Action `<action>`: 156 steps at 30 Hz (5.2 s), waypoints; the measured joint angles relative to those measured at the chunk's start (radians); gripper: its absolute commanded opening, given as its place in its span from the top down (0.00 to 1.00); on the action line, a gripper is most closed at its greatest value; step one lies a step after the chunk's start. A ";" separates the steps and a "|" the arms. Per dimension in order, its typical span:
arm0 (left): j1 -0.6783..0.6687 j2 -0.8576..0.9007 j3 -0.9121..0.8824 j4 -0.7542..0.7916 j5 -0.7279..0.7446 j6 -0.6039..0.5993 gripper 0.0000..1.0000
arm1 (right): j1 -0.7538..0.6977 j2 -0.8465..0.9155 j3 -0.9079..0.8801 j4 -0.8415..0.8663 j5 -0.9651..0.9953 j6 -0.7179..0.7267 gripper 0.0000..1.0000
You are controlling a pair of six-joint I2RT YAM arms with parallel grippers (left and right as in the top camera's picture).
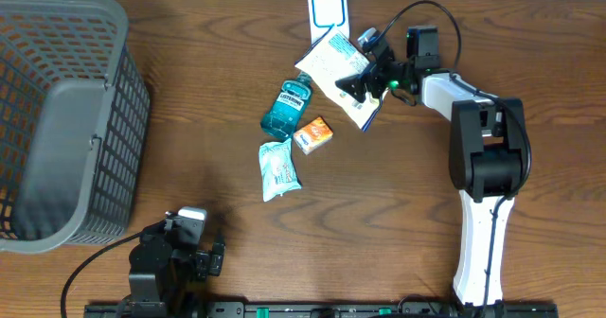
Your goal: Scan the item barcode
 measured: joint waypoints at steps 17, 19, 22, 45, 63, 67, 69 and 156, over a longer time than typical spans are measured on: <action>0.000 0.000 0.000 0.000 0.000 0.000 0.02 | -0.019 -0.026 0.013 -0.039 -0.114 0.163 0.98; 0.000 0.000 0.000 0.000 0.000 0.000 0.02 | -0.018 -0.049 0.013 -0.110 -0.076 0.164 0.98; 0.000 0.000 0.000 0.000 0.000 0.000 0.02 | -0.004 -0.114 0.011 -0.227 0.063 0.159 0.98; 0.000 0.000 0.000 0.000 0.000 0.000 0.02 | 0.319 -0.293 0.011 -0.582 0.934 0.124 0.31; 0.000 0.000 0.000 0.000 0.000 0.000 0.02 | 0.142 -0.293 0.011 -0.620 0.520 0.196 0.01; 0.000 0.000 0.000 0.000 0.000 0.000 0.02 | 0.046 -0.293 0.011 -0.626 0.463 0.199 0.01; 0.000 0.000 0.000 0.000 0.000 0.000 0.02 | 0.022 -0.293 0.011 -0.621 0.423 0.198 0.01; 0.000 0.000 0.000 0.000 0.003 0.000 0.02 | 0.434 0.033 0.088 0.906 1.749 -1.077 0.99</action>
